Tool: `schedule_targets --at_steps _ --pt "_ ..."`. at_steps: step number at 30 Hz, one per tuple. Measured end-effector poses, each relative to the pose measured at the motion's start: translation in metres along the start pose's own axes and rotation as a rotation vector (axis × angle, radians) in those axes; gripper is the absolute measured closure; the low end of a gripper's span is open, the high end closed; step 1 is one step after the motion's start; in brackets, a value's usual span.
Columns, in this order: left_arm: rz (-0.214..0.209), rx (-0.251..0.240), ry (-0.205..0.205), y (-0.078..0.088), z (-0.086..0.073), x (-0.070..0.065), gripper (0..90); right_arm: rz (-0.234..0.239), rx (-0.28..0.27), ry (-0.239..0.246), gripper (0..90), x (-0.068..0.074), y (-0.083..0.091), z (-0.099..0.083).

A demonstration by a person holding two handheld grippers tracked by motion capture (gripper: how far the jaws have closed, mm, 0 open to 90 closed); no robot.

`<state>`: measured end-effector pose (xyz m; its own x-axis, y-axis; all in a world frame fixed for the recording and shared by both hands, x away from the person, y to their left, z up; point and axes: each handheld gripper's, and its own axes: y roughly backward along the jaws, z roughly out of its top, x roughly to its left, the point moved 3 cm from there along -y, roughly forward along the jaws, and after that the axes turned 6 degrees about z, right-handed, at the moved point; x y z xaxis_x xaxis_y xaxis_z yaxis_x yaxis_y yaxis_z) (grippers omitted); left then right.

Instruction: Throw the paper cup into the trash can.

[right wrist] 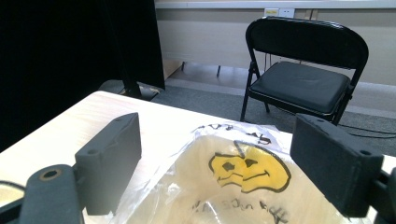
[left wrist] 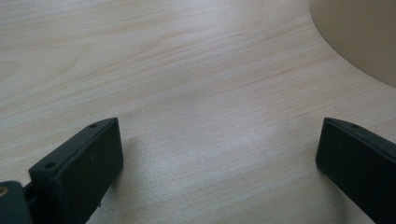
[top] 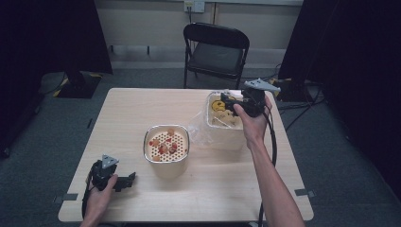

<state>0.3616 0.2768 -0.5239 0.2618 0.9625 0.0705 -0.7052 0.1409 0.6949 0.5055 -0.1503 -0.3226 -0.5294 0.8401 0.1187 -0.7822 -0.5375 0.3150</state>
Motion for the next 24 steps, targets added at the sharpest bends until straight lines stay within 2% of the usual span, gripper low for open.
schedule_targets --at_steps 11,13,17,19,24 --pt "-0.001 0.000 0.000 0.000 0.000 0.000 0.2 0.039 0.020 0.066 15.8 0.013 0.015 -0.010" --pt "0.000 0.000 0.001 0.000 0.000 0.000 0.2 0.045 0.007 0.063 15.3 0.014 0.021 -0.011" --pt "0.000 0.000 0.000 0.000 0.000 0.000 0.2 0.029 -0.001 0.057 15.3 0.015 0.034 -0.018" --pt "0.000 -0.001 0.001 0.000 0.000 0.000 0.2 0.017 0.001 0.067 15.3 0.015 0.041 -0.025" --pt "0.000 0.000 0.001 0.000 0.000 0.000 0.2 0.027 0.018 0.045 15.3 0.014 0.059 -0.046"
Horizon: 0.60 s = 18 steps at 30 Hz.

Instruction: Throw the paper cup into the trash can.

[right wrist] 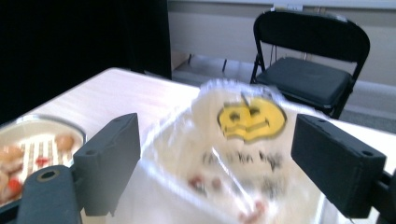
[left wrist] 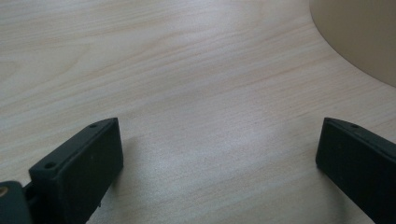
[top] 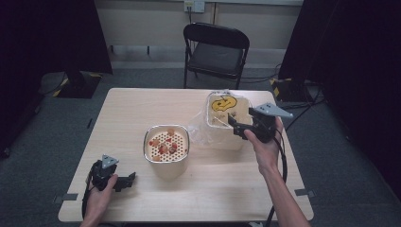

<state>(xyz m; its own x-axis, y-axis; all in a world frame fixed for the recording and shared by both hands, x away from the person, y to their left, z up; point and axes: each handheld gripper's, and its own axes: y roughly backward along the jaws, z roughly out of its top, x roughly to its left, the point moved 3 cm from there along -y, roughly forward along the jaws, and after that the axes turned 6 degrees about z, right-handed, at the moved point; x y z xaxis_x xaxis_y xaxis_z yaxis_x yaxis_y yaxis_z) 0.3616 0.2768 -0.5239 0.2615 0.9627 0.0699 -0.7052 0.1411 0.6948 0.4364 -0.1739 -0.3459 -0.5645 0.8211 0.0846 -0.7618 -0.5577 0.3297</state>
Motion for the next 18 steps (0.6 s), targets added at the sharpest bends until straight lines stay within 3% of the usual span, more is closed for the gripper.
schedule_targets --at_steps 6,11,18 --pt "0.000 0.000 0.000 0.000 0.000 0.000 0.2 -0.011 0.020 -0.027 15.5 0.001 0.021 -0.026" --pt "0.000 0.000 0.000 0.000 0.000 0.000 0.2 0.008 0.028 -0.058 15.1 0.004 0.035 -0.051" --pt "0.000 0.000 0.000 0.000 0.000 0.000 0.2 -0.008 0.092 -0.072 15.0 0.004 0.046 -0.092"
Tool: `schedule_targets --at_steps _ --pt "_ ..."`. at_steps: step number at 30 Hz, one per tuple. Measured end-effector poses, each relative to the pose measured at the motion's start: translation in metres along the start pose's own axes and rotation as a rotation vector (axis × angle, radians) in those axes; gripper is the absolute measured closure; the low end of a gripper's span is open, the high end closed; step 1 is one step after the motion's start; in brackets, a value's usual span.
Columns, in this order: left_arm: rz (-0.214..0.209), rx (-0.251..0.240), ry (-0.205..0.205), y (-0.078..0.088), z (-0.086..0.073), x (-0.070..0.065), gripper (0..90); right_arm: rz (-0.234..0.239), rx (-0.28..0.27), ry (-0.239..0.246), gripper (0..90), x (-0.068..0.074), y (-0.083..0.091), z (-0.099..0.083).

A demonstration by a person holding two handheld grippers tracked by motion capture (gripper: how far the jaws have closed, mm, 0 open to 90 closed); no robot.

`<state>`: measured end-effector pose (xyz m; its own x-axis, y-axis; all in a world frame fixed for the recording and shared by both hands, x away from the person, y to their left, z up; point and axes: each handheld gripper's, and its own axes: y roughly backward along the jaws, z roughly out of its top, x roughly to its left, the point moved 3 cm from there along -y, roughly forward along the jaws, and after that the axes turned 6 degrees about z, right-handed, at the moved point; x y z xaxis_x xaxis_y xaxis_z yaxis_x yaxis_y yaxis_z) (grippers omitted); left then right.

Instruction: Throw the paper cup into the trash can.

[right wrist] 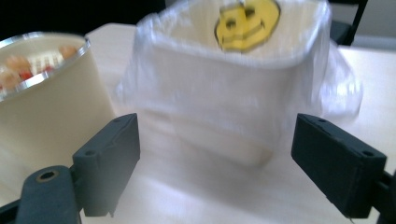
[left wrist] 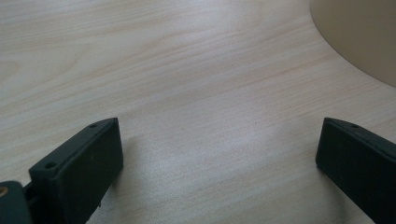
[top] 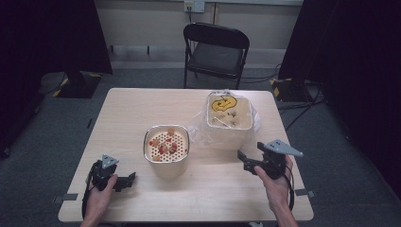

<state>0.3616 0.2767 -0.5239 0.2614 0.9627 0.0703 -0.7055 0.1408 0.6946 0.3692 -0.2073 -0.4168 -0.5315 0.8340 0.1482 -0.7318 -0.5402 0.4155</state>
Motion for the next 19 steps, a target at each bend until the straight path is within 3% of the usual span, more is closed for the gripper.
schedule_targets --at_steps 8,12,14,16,19 --pt "0.000 0.000 0.000 0.000 0.000 0.000 0.2 -0.034 0.174 -0.007 15.9 -0.014 -0.014 -0.068" --pt "0.000 0.000 0.000 0.000 0.000 0.000 0.2 -0.037 0.285 -0.037 15.5 -0.021 -0.024 -0.086" --pt "0.001 0.000 -0.001 0.000 0.000 0.000 0.2 -0.091 0.307 -0.017 14.8 -0.024 -0.026 -0.092" --pt "0.001 0.000 0.000 0.000 0.000 0.000 0.2 -0.111 0.303 0.019 13.8 -0.025 -0.029 -0.097" --pt "0.000 0.000 0.001 0.000 0.000 0.000 0.2 -0.126 0.297 0.025 13.7 -0.023 -0.029 -0.098"
